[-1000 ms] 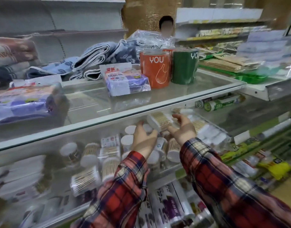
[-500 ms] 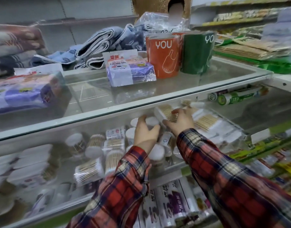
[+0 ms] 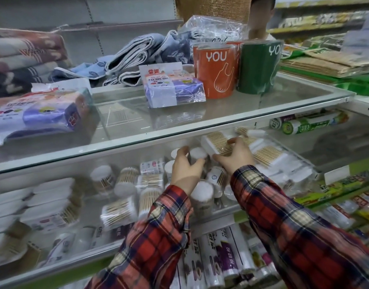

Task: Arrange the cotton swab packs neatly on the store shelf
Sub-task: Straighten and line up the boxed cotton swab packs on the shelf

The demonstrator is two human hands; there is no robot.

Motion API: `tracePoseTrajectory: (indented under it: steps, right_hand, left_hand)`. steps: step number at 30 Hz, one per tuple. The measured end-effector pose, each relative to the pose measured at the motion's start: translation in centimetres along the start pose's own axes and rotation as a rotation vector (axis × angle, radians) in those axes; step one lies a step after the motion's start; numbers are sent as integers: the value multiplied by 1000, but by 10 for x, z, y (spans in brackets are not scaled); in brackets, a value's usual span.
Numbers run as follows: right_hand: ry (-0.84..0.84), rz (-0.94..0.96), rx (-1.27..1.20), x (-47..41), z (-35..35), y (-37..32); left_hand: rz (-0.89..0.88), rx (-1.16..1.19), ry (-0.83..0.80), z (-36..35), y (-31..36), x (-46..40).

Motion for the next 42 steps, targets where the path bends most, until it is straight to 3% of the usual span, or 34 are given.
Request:
tracePoseTrajectory:
  steps: [7,13,33,42]
  right_hand:
    - [2,4,-194,19,11,-14]
    - [-158,9,-408,45,-8,-37]
    - [-450,127,-561,111,-97,-136]
    - [-559,37,-667,138,-129,-159]
  left_hand:
    - [-39,77,81,30,-7,5]
    - [-77,88,179,79,-26,14]
    - [-6,202,332,205,-88,65]
    - [-41,147,339,240,-96,86]
Point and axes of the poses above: each hand's wrist, its own x-axis away from the middle knuckle, its own z-axis out of the back of the hand, y = z × x, the point moved 9 cm from there along -x, towards the middle knuckle, and after that the axes turned 1 degree about y, right-handed, at the moved point
